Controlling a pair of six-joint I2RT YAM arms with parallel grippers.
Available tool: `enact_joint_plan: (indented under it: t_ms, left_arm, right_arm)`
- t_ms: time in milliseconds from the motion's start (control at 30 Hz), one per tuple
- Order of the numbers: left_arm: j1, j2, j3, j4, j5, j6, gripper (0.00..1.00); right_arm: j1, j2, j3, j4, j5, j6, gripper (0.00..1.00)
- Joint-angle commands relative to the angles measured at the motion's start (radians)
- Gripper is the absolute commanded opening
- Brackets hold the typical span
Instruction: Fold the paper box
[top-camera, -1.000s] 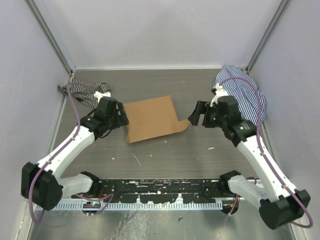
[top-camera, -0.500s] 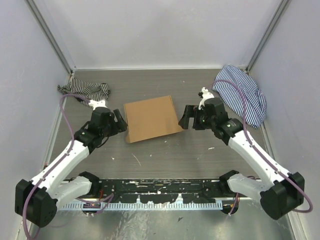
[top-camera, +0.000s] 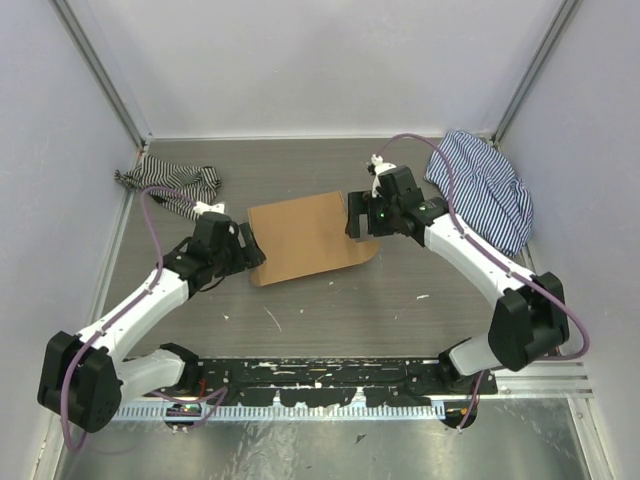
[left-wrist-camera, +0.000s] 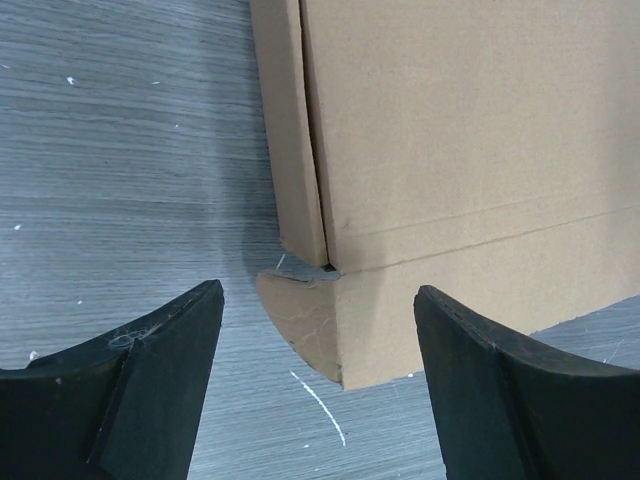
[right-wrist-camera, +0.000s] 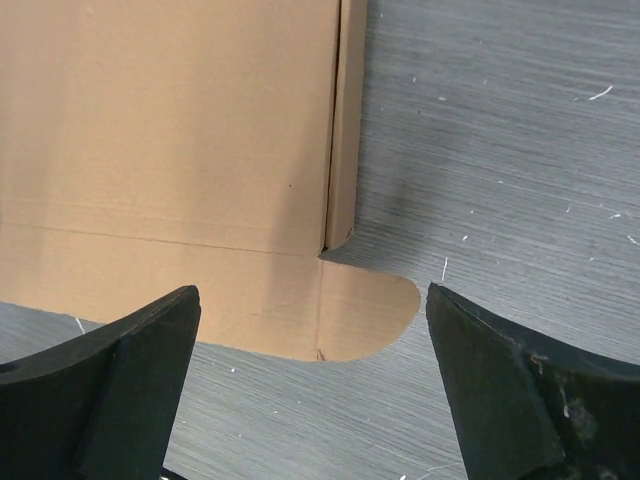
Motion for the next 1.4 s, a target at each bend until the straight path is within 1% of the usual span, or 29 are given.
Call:
enact_joint_plan:
  t_ms: [0,233,367,500,700,833,933,1067,1233,1300,1367]
  left_arm:
    - [0.004,0.022,-0.020,0.060,0.029,-0.012,0.83]
    - [0.004,0.082,-0.001,0.074,0.060,-0.014,0.82]
    - [0.002,0.100,0.017,0.034,0.096,-0.011,0.81]
    - [-0.005,0.094,0.015,0.008,0.135,-0.018,0.80]
    - [-0.033,0.082,-0.020,0.050,0.151,-0.059,0.80]
    - [-0.049,0.105,-0.029,0.076,0.145,-0.066,0.79]
    - [-0.058,0.124,-0.028,0.084,0.137,-0.067,0.79]
    - [-0.068,0.149,-0.023,0.096,0.141,-0.075,0.79]
    - [-0.081,0.152,-0.013,0.105,0.143,-0.082,0.79]
    - [-0.087,0.153,-0.008,0.103,0.148,-0.084,0.79]
    - [-0.094,0.153,-0.006,0.103,0.151,-0.087,0.79]
  right_arm:
    - [0.014,0.047,0.020,0.024,-0.042,-0.020,0.99]
    - [0.071,0.097,0.000,0.048,-0.032,-0.003,0.96]
    - [0.084,0.098,-0.023,0.047,-0.028,0.001,0.95]
    - [0.085,0.095,-0.047,0.053,-0.028,0.001,0.95]
    - [0.091,0.109,-0.070,0.068,-0.044,-0.004,0.95]
    - [0.092,0.116,-0.076,0.067,0.004,-0.013,0.95]
    - [0.092,0.125,-0.070,0.064,0.038,-0.017,0.98]
    - [0.092,0.145,-0.070,0.078,-0.040,-0.021,0.98]
    - [0.092,0.139,-0.090,0.098,-0.138,-0.028,0.94]
    - [0.092,0.130,-0.096,0.098,-0.166,-0.025,0.90]
    - [0.092,0.115,-0.103,0.097,-0.196,-0.023,0.90]
